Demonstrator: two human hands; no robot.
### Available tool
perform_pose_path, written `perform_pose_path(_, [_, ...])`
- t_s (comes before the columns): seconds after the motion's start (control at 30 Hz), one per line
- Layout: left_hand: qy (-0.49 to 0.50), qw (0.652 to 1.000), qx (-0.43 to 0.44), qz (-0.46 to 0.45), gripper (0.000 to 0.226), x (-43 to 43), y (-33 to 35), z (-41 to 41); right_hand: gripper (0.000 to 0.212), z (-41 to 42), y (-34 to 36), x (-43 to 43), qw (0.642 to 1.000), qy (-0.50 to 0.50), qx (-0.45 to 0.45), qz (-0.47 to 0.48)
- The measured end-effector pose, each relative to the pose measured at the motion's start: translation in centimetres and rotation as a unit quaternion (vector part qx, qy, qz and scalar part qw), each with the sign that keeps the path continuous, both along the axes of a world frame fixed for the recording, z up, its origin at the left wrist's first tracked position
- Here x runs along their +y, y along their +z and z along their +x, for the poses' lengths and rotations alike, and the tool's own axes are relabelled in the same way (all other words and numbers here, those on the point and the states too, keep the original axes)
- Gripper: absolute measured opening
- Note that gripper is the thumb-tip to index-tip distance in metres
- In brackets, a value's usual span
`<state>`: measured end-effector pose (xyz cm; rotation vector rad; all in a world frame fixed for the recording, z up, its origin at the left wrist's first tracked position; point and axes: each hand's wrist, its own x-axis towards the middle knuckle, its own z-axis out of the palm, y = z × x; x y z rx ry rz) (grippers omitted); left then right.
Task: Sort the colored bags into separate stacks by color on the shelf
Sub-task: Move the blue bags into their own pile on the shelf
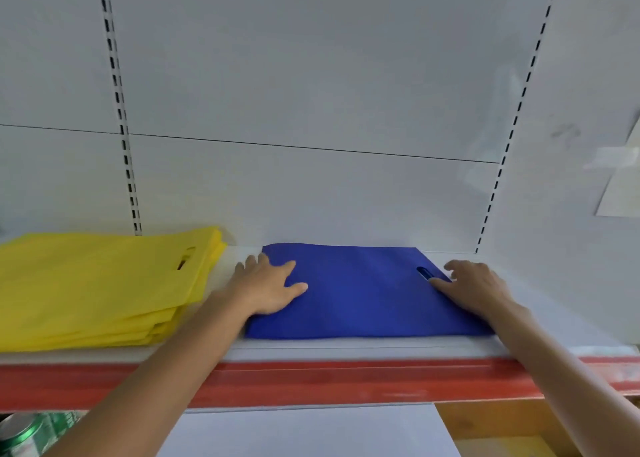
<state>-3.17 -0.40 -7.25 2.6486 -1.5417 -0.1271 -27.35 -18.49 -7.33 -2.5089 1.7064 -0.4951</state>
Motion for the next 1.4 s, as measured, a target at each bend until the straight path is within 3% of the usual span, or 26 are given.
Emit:
perform_pose_path(0.17, [0.002,1.000,-0.005,0.004,0.058,-0.4,-0.2,0.2,0.023,0.3,-0.3,-0.5,0.999,0.024,0.011,-0.040])
perform_pose_path(0.3, [-0.007,1.000,-0.030,-0.005,0.057,-0.6,-0.7,-0.6,0.022,0.1,-0.5,-0.5,0.997,0.021,0.023,-0.075])
perform_pose_path(0.4, [-0.015,0.997,-0.030,-0.066,0.055,-0.4,-0.5,-0.7,0.022,0.3,-0.4,-0.4,0.994,0.028,0.014,-0.102])
perform_pose_path(0.6, [0.032,0.966,0.100,-0.236,0.052,-0.3,-0.5,-0.5,0.033,0.9,-0.7,-0.1,0.991,0.070,-0.056,-0.103])
perform_pose_path(0.73, [0.078,0.953,0.149,-0.252,0.050,-0.1,-0.5,-0.1,0.033,0.9,-0.8,0.0,0.991,0.067,-0.067,-0.100])
perform_pose_path(1.0, [0.066,0.933,0.219,-0.279,0.040,0.5,0.8,0.3,0.035,-0.1,0.5,0.9,0.985,0.047,-0.144,-0.077])
perform_pose_path(1.13, [0.035,0.935,0.188,-0.299,0.037,2.3,2.9,0.8,0.028,0.4,2.9,1.9,0.983,0.043,-0.162,-0.081])
perform_pose_path(1.4, [-0.034,0.939,0.107,-0.325,0.057,10.9,7.6,5.3,0.028,6.1,8.5,9.1,0.981,0.043,-0.138,-0.126])
